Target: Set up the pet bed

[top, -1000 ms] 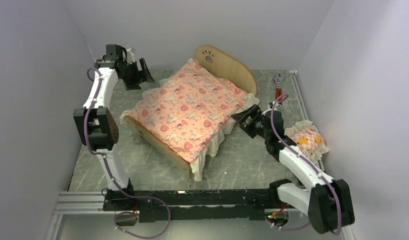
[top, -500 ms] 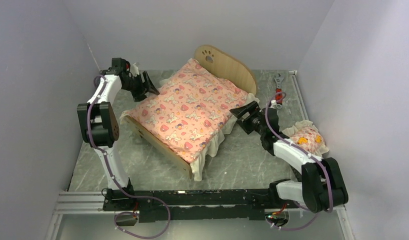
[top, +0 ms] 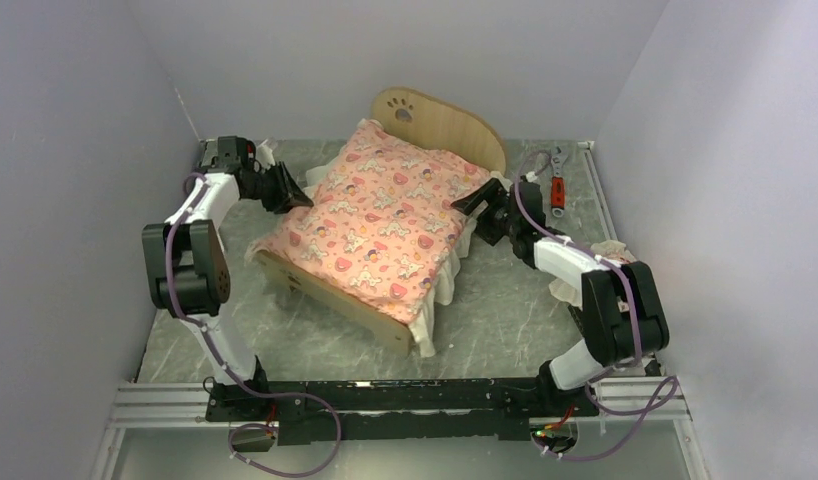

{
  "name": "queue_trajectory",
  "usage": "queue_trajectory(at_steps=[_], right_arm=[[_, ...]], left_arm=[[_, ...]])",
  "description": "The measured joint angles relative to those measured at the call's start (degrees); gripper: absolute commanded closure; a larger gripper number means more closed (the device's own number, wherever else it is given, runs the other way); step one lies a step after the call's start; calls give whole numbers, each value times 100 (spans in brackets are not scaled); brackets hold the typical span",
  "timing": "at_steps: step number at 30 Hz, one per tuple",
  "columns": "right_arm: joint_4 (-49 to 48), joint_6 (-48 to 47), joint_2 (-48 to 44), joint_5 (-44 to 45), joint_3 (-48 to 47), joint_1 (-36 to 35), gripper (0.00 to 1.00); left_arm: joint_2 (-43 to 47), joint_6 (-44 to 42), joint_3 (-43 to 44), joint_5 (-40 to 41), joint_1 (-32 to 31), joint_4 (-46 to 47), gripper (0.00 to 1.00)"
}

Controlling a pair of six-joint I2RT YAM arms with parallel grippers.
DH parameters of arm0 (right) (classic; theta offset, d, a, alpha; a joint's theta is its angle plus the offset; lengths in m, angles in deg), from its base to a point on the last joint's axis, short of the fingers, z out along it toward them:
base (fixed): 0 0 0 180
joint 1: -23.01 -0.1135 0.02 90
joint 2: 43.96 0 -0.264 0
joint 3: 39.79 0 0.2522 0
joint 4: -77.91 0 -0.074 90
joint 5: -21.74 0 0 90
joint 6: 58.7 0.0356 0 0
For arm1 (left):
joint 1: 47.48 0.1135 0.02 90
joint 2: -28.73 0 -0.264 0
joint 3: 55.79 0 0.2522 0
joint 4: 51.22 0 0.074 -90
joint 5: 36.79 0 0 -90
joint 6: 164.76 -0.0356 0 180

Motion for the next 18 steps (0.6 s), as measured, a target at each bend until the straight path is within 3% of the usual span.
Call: queue_trajectory(at_steps=[7,11,16,18], right_arm=[[946,-723,1027,-308,-1451,81,17],[1314,-1176,1735,-592,-2476,105,17],[1624,-1694,2487,-1005,-3661,140,17],[1764,-1875,2719,-1281,-4063,118,16]], left_arm=[[1019,468,-1285,162,57,400,83],[2035,688,-2124,446,-31,114,83],[3552,1104,-2990,520,-566,-361,83],[4205,1346,-3344,402,-898,-446,78]])
